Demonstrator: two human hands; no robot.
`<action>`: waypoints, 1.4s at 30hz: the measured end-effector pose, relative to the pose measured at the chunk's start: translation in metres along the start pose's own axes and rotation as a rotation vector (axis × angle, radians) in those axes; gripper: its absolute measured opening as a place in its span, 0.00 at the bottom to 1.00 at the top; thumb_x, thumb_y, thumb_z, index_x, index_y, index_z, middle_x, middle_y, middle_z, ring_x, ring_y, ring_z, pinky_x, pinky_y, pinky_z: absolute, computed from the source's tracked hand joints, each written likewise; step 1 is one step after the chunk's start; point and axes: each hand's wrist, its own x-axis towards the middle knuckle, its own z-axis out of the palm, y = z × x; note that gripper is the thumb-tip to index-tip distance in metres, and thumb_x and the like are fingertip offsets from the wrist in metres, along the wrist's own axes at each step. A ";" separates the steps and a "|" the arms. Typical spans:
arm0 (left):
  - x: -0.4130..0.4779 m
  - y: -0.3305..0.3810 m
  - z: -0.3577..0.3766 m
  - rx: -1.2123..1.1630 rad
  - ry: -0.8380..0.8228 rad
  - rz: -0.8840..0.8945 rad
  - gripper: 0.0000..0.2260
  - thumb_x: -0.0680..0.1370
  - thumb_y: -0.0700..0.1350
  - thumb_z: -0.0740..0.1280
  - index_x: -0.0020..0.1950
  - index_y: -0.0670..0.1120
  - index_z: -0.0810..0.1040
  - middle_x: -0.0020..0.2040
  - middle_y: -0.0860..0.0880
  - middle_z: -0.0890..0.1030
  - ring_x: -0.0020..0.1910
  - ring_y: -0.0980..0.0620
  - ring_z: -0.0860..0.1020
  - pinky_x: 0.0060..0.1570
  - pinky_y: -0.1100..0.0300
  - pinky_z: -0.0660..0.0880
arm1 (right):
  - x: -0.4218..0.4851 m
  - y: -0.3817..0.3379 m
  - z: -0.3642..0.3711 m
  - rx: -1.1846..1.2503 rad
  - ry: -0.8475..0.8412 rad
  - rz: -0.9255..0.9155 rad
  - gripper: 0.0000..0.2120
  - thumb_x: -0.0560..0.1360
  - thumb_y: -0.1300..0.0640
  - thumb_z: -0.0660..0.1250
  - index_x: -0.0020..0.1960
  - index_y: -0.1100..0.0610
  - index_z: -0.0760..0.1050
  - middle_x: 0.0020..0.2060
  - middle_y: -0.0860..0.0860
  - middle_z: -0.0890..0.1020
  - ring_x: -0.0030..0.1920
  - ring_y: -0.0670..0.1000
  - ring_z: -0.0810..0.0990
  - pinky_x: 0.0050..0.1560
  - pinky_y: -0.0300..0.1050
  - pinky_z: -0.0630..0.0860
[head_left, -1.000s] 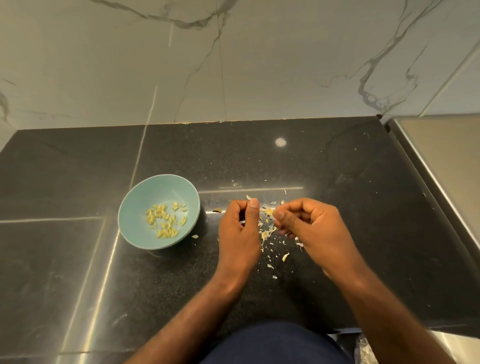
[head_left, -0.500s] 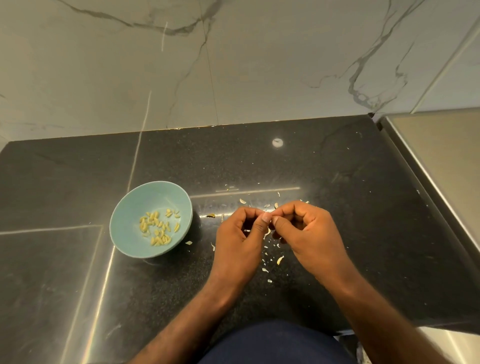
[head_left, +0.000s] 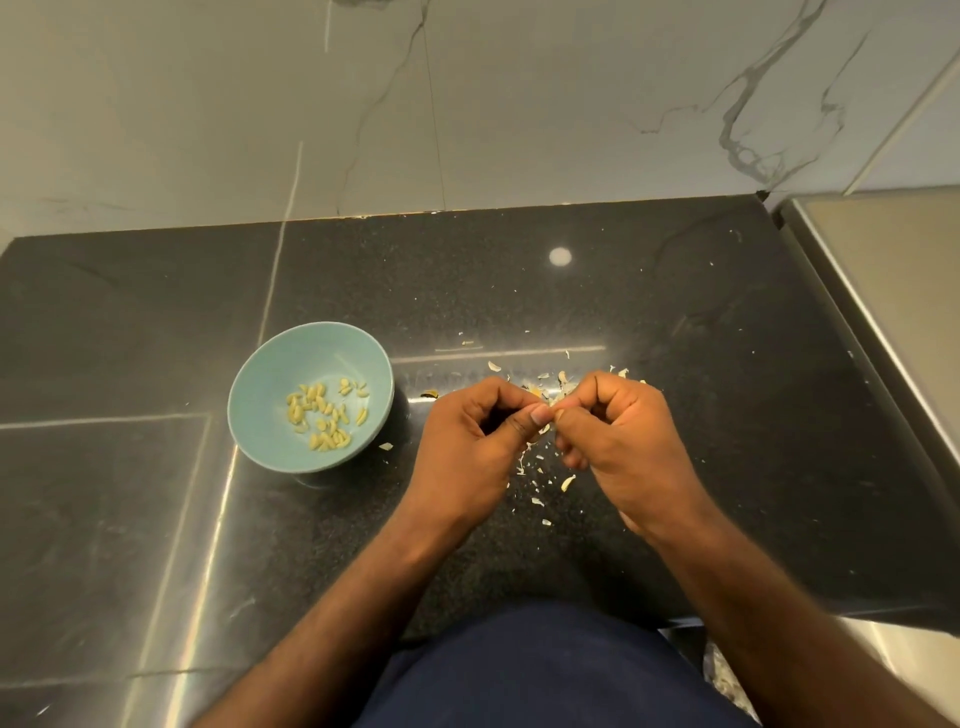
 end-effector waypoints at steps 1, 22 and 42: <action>0.000 0.000 0.000 -0.004 -0.007 -0.003 0.02 0.76 0.39 0.72 0.45 0.41 0.83 0.38 0.45 0.84 0.38 0.52 0.80 0.42 0.58 0.78 | 0.001 0.001 0.001 0.045 0.001 0.019 0.10 0.73 0.66 0.72 0.37 0.67 0.74 0.25 0.56 0.77 0.25 0.49 0.72 0.26 0.41 0.70; 0.007 0.000 0.004 -0.182 0.138 -0.131 0.04 0.78 0.38 0.70 0.50 0.37 0.81 0.38 0.48 0.82 0.36 0.57 0.78 0.40 0.65 0.76 | 0.012 -0.003 0.016 0.373 -0.031 0.228 0.12 0.78 0.65 0.64 0.36 0.57 0.76 0.27 0.51 0.76 0.26 0.47 0.69 0.26 0.38 0.67; 0.006 0.001 0.004 -0.397 0.172 -0.333 0.07 0.77 0.41 0.70 0.52 0.39 0.83 0.40 0.47 0.82 0.39 0.54 0.79 0.40 0.63 0.75 | 0.008 0.002 0.003 0.323 0.047 0.138 0.13 0.80 0.65 0.57 0.38 0.58 0.72 0.29 0.54 0.78 0.28 0.52 0.73 0.29 0.45 0.70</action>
